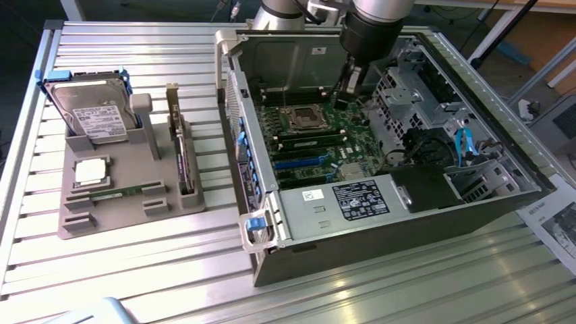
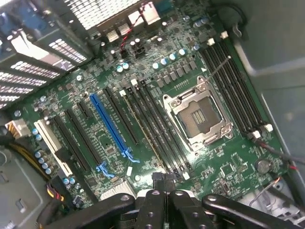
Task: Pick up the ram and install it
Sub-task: 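Press down the ram until it locks into place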
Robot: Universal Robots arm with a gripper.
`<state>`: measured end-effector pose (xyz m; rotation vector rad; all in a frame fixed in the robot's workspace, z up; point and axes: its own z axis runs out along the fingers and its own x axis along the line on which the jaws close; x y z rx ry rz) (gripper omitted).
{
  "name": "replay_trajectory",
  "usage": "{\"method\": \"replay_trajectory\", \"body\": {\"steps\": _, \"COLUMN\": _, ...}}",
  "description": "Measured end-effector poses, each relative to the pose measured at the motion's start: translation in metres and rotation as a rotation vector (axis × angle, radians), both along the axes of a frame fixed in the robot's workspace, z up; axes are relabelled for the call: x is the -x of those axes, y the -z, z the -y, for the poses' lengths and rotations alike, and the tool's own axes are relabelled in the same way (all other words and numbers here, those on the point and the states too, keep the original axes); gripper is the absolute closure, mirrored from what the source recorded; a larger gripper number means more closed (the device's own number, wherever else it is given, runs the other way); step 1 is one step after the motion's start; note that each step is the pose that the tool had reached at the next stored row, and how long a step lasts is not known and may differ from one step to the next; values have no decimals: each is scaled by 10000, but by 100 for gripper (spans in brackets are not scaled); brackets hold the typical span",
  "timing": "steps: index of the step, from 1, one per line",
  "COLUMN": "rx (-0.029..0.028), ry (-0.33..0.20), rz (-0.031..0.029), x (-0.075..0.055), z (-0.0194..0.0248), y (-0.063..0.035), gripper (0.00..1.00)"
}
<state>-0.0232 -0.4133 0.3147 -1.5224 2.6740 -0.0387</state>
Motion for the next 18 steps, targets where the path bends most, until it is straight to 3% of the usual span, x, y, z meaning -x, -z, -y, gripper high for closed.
{"method": "replay_trajectory", "body": {"steps": 9, "rx": 17, "ry": 1948, "rz": 0, "x": 0, "z": 0, "y": 0, "gripper": 90}}
{"method": "replay_trajectory", "body": {"steps": 18, "rx": 17, "ry": 3575, "rz": -2, "x": 0, "z": 0, "y": 0, "gripper": 90}}
